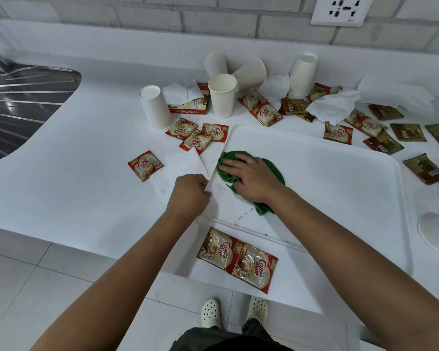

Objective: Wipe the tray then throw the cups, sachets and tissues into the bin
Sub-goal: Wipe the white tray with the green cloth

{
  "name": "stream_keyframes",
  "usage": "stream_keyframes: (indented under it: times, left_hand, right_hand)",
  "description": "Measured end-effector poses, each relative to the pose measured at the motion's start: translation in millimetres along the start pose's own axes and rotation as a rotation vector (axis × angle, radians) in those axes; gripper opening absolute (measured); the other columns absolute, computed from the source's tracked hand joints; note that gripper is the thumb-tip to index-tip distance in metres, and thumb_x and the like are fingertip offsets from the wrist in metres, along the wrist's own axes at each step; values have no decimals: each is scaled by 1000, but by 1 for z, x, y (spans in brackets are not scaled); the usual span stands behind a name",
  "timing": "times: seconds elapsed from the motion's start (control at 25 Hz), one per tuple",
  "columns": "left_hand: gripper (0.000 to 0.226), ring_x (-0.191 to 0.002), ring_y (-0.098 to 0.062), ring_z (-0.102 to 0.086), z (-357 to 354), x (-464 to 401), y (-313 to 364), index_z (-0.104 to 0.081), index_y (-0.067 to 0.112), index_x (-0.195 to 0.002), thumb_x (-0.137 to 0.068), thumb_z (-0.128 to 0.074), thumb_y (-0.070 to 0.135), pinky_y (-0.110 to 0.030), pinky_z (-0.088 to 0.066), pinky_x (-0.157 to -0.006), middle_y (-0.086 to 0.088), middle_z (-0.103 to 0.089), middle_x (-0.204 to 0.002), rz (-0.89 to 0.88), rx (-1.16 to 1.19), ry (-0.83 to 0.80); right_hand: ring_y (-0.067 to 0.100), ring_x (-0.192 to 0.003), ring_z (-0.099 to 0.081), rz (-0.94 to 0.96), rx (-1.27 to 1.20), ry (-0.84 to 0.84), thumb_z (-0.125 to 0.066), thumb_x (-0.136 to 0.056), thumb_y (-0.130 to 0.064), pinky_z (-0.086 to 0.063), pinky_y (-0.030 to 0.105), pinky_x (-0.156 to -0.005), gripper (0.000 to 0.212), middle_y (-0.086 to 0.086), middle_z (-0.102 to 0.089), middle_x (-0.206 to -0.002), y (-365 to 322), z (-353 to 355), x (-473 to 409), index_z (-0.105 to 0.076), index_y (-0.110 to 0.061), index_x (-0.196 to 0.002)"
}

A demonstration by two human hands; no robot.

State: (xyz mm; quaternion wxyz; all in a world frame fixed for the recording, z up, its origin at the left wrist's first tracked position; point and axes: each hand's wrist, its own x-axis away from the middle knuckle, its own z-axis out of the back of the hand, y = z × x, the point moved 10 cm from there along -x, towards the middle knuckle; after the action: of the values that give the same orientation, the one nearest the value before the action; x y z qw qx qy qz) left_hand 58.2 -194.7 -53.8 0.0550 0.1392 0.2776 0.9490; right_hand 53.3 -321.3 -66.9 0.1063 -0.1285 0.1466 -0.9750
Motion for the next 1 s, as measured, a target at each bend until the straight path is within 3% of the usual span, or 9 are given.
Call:
stream_keyframes:
  times: [0.24,0.4,0.56,0.72,1.0]
  left_hand:
    - [20,-96,-24,-59,3,1,0,-66,1,-103,-86,-60,10,-19,-34,-71,-12,-67,-105,-19,48,49]
    - [28,-102,-24,-60,2,3,-4,-65,3,-113,-87,-61,12,-17,-35,-76,-11,-67,-112,-26,72,49]
    - [35,-106,-22,-60,2,5,-6,-62,5,-121,-86,-62,13,-16,-37,-82,-10,-65,-118,-22,100,47]
    - [34,-88,-18,-56,2,7,-9,-59,10,-119,-85,-64,14,-21,-39,-74,-4,-62,-96,-5,137,60]
    - [27,-81,-14,-53,2,2,-13,-64,7,-107,-82,-68,14,-21,-37,-73,-2,-60,-86,-37,182,50]
  right_hand:
    - [14,-142,-17,72,-23,41,-41,-89,-21,-12,37,-113,52,-16,-30,-151,-11,-4,9,-39,-34,-139]
    - [14,-138,-28,137,-15,60,-32,-75,-29,-21,37,-109,60,-15,-41,-145,-15,-4,17,-50,-34,-132]
    - [18,-133,-34,-14,-41,205,-35,-76,-30,-27,37,-108,57,-8,-45,-142,3,8,16,-52,-29,-131]
    - [22,-139,-22,-203,-18,189,-44,-89,-24,-21,39,-111,55,-8,-26,-154,18,5,10,-33,-27,-143]
    - [17,-138,-24,-18,-65,91,-41,-83,-22,-19,38,-110,54,-16,-36,-148,-12,-4,11,-44,-34,-136]
